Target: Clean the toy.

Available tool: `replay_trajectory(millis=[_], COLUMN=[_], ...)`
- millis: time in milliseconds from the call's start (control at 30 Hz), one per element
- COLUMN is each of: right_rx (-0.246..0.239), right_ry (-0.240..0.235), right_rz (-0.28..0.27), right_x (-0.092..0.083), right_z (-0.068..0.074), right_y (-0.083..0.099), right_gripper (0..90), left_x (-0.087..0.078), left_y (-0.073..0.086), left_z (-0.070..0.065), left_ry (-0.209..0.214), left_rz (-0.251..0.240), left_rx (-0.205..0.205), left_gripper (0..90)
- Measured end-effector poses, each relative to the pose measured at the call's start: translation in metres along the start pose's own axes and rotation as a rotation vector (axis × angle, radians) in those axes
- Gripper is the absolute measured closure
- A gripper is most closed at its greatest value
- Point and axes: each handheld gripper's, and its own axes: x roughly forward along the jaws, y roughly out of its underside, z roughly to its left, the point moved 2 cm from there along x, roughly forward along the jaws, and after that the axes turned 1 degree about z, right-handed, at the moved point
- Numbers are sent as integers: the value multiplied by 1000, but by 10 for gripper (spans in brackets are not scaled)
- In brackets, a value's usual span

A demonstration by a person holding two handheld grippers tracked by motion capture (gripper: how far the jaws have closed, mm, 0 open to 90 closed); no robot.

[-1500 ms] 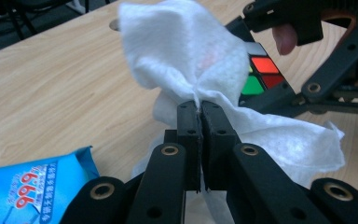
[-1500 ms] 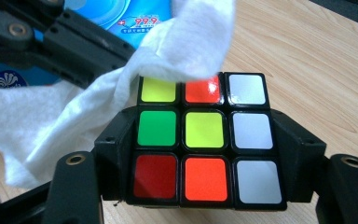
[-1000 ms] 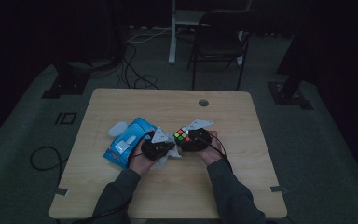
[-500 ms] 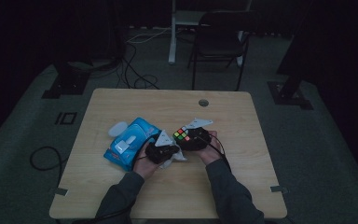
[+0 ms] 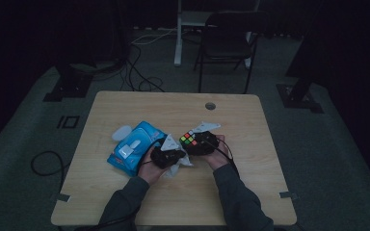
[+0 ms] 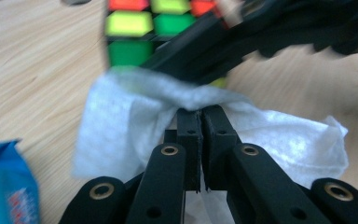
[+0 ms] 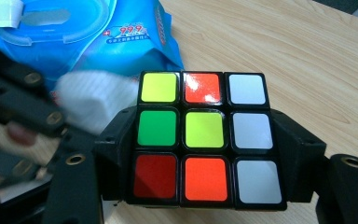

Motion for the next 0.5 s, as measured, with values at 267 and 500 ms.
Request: replay_trajectory(millis=[267, 500], right_rx=[-14, -42], right_ry=[-8, -21], right_rz=[-1, 3], right_x=[-3, -6], right_z=[1, 5], right_y=[3, 5], right_gripper=[339, 339], left_x=[-8, -13], left_y=[3, 0], left_z=[17, 25], left_ry=[-52, -69], left_rz=[-8, -28], left_rx=[-51, -70], left_gripper=[878, 878])
